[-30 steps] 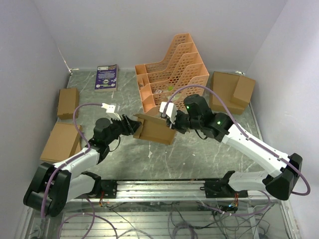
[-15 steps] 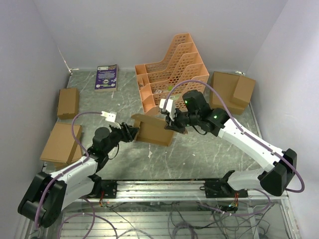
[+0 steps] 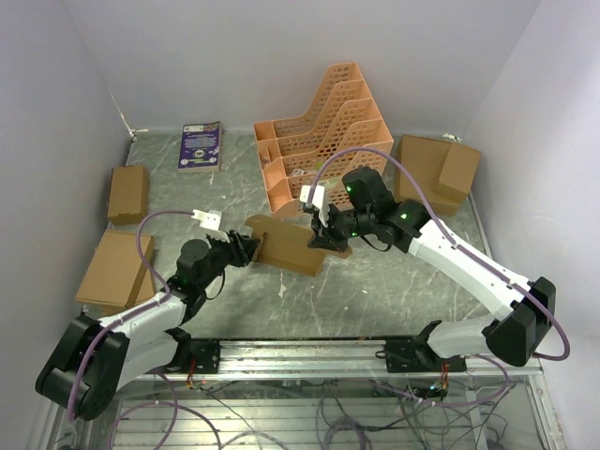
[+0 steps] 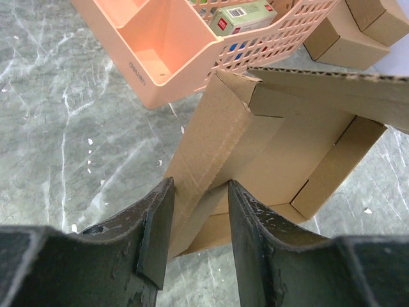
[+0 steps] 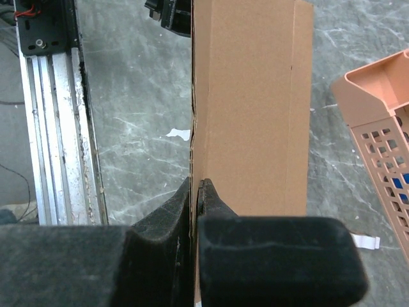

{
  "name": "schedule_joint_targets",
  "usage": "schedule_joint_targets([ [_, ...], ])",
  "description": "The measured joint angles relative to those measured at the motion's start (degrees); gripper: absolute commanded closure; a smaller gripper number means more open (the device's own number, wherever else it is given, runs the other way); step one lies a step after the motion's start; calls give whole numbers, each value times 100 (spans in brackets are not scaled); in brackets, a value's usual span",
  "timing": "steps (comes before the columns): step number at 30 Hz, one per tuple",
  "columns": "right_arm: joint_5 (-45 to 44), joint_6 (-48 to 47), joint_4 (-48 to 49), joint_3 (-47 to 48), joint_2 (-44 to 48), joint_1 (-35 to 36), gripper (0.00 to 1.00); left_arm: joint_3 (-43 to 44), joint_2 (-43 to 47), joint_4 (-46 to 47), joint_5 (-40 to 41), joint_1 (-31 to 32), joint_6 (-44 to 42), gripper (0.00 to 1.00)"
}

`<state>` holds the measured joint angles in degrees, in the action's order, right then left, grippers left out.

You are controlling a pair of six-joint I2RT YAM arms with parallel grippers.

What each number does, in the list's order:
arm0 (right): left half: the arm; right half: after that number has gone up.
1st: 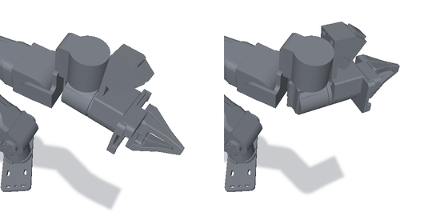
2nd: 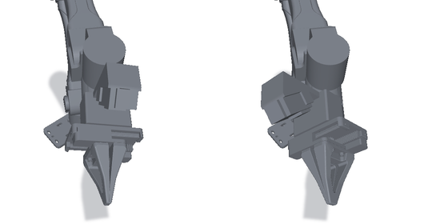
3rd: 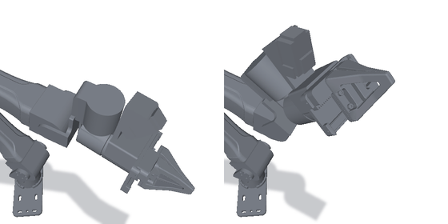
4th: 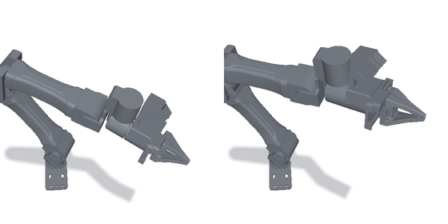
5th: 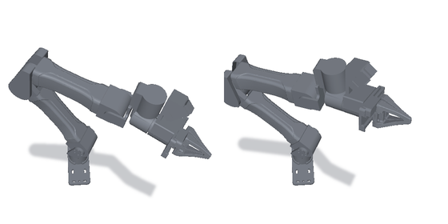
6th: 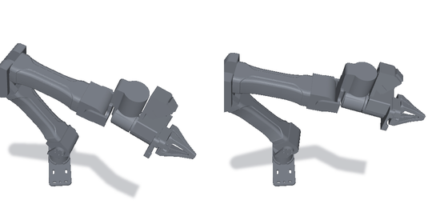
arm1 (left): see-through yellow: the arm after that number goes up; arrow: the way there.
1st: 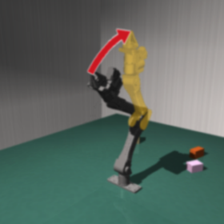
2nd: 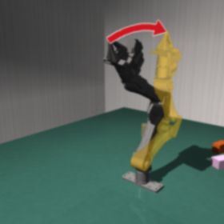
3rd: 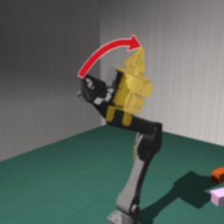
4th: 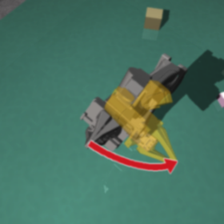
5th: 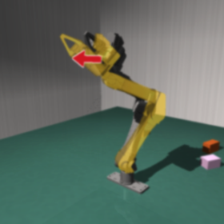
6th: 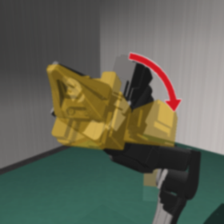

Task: Fold the paper box

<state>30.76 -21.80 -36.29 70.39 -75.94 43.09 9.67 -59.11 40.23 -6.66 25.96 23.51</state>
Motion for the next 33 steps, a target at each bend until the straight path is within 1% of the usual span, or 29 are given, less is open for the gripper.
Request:
schedule_joint_targets([
  [6,70,-2,0,11,-9,-195,100,0,-4,101,114,57,-35,54],
  [12,203,0,-37,131,-127,-291,100,0,46,157,354,190,-232,52],
  [17,293,13,-142,269,-212,-297,100,0,70,197,568,334,-452,52],
  [27,317,20,-184,334,-260,-302,100,0,-133,367,866,428,-538,57],
  [33,321,22,-195,354,-264,-302,100,7,-122,306,1097,466,-549,65],
])
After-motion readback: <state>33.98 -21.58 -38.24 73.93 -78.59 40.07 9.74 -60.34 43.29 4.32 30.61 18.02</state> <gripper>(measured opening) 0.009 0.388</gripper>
